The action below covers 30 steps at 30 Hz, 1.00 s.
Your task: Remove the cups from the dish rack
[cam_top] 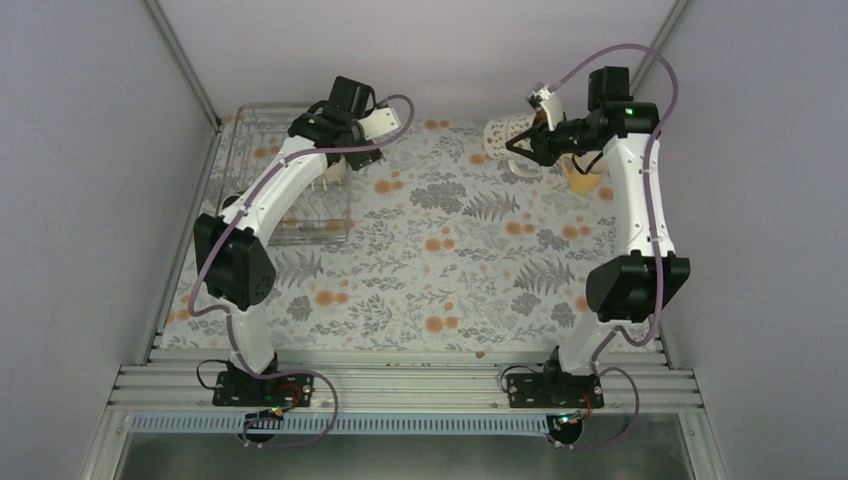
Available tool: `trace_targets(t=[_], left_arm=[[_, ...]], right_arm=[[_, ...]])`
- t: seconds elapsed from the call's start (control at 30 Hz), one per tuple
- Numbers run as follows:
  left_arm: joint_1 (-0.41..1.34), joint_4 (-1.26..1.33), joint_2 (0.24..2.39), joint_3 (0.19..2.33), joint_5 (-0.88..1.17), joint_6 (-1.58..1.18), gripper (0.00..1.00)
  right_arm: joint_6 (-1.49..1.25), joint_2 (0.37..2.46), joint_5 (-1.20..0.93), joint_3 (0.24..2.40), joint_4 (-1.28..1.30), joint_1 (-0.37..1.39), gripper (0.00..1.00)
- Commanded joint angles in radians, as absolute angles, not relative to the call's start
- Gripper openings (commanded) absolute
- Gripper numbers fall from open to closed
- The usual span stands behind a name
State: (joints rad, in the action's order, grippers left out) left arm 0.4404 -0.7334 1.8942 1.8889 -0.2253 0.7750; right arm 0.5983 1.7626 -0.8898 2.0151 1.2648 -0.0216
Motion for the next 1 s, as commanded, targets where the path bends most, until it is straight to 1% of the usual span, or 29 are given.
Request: trace_targets(t=[0.0,0.2,0.37,0.6,0.73,0.97], left_arm=[[0.42,-0.797,1.864,1.895,-0.311,0.829,1.0],[0.373,-0.861,1.822,1.891,-0.37,0.872,1.0],[0.3,-0.878,1.769,1.822,-0.381,0.907,1.0],[0.191,-0.817,1.694,1.715,-0.392,0.967,1.0],[0.126,-0.797,1.666,1.693,-0.36,0.983,1.0],[0.029,-0.754,1.634,1.647,-0.306,0.979,1.0]], right_arm=[[0.613,1.792,-0.647,2.027,1.215,-0.038,0.03],[0.664,1.905,-0.483,2.056,1.284,-0.038,0.03],[0.699,1.936,-0.362,1.955,1.281,-0.037,0.03],[0.707,1.933,-0.167,1.846,1.239,-0.048,0.03],[0.731,1.928,-0.068,1.798,1.201,-0.095,0.04],[0.767,1.977,-0.026,1.811,1.189,-0.217,0.04]])
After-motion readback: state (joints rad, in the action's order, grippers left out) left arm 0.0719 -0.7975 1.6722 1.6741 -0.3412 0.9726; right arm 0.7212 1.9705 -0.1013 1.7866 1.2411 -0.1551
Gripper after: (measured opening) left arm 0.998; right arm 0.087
